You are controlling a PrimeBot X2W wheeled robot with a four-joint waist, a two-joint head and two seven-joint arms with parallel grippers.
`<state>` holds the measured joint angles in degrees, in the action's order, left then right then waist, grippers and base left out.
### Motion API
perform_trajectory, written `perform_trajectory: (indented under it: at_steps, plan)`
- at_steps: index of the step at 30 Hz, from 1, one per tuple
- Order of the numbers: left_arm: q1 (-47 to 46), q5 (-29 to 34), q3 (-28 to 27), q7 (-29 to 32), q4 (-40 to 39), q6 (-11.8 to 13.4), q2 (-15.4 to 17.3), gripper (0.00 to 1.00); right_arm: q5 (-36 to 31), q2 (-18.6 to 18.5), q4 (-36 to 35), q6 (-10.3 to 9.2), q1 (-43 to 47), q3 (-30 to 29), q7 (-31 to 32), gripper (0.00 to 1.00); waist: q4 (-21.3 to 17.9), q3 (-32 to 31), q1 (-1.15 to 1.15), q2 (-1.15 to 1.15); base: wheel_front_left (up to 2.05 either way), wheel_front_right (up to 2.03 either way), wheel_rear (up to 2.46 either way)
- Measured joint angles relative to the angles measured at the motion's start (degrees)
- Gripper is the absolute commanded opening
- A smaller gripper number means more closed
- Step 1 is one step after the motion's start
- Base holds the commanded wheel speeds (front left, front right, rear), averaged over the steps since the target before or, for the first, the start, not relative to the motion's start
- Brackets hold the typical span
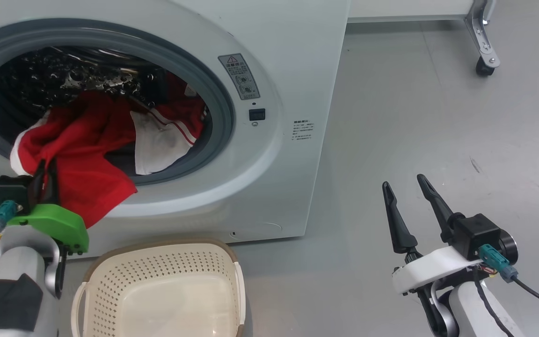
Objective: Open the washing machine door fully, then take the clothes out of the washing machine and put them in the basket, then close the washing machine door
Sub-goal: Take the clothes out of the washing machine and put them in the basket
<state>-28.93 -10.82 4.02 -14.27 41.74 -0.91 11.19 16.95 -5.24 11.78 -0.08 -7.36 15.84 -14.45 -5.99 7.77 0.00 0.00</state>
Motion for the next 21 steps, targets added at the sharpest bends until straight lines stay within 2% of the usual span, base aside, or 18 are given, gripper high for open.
perform_trajectory:
  at_steps: [5, 21]
  plan:
    - [1.47, 0.01, 0.05, 0.00, -2.77, -0.16, -0.38, 0.00, -0.40, 0.00, 0.10, 0.03, 0.87, -0.18, 0.00, 1.00, 0.52, -0.66, 0.00, 0.00, 0.00, 0.00, 0.00]
    - [5.58, 0.24, -3.72, -0.18, -27.46, -0.38, -1.72, 0.00, -0.98, 0.23, 0.04, 1.05, 1.01, -0.57, 0.00, 1.00, 1.99, -0.79, 0.00, 0.00, 0.00, 0.00, 0.00]
